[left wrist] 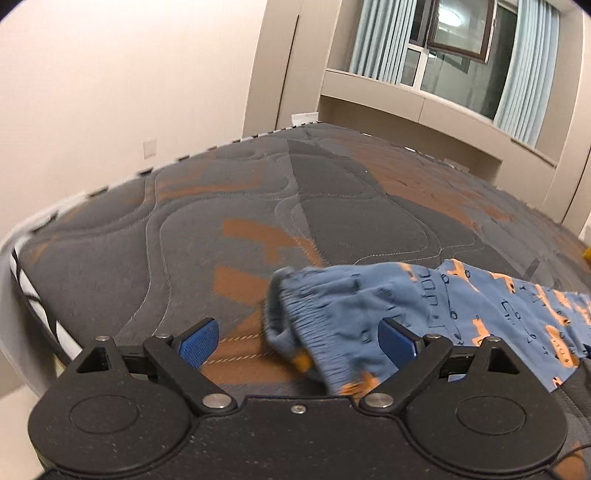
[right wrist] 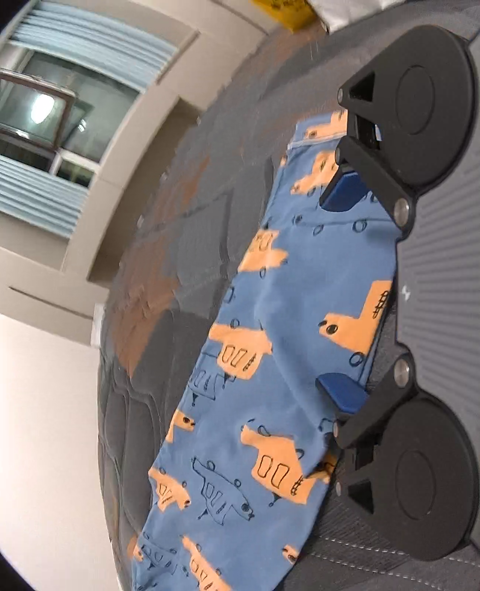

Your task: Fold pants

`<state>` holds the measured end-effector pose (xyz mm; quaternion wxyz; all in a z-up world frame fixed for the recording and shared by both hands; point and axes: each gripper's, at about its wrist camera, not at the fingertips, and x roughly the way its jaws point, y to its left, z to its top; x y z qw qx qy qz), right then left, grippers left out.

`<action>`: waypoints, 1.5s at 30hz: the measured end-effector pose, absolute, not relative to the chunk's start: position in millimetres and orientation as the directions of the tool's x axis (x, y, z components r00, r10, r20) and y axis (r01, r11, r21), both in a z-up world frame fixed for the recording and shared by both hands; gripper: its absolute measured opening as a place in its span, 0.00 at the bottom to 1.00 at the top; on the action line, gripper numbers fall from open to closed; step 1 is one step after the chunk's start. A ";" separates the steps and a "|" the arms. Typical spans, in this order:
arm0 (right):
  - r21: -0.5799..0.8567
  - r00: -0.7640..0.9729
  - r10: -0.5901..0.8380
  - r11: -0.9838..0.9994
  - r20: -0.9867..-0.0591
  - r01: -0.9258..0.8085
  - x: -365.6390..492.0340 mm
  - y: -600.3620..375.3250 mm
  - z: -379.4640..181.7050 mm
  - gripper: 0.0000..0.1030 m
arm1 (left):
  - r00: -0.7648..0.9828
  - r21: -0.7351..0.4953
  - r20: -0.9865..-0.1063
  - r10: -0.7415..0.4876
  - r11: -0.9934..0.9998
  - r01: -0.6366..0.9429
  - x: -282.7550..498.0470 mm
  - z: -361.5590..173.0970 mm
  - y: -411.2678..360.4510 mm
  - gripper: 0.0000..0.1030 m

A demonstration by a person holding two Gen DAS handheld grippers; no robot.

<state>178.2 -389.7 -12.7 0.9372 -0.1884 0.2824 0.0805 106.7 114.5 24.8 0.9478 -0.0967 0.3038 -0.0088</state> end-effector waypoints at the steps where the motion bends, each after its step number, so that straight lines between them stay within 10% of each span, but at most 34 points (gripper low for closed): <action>1: -0.298 0.826 0.037 0.923 -0.562 -0.244 177.3 -387.1 -12.3 0.95 | 0.814 -0.209 -0.573 -0.096 0.977 -0.032 107.5 22.0 120.0 0.90; 7: -0.255 0.843 0.037 0.945 -0.537 -0.204 165.9 -371.0 5.0 0.95 | 0.778 -0.301 -0.587 -0.224 0.952 0.046 127.7 6.6 127.7 0.44; 19: -0.174 0.818 0.327 0.875 -0.473 -0.451 168.8 -266.2 19.3 0.97 | 0.714 -0.423 -0.599 -0.362 0.901 0.101 114.9 -5.7 129.7 0.48; 26: -0.146 0.777 0.383 0.847 -0.500 -0.511 176.7 -224.6 0.7 0.97 | 0.718 -0.370 -0.611 -0.334 0.922 0.114 119.6 0.8 120.1 0.07; 34: -0.077 0.769 0.415 0.856 -0.486 -0.511 178.7 -218.3 2.8 0.97 | 0.789 -0.200 -0.565 -0.241 0.968 0.152 137.2 21.9 113.5 0.06; 45: -0.074 0.741 0.440 0.834 -0.508 -0.546 179.6 -205.7 -3.5 0.98 | 0.788 -0.282 -0.575 -0.221 0.957 0.063 127.2 -4.6 133.0 0.20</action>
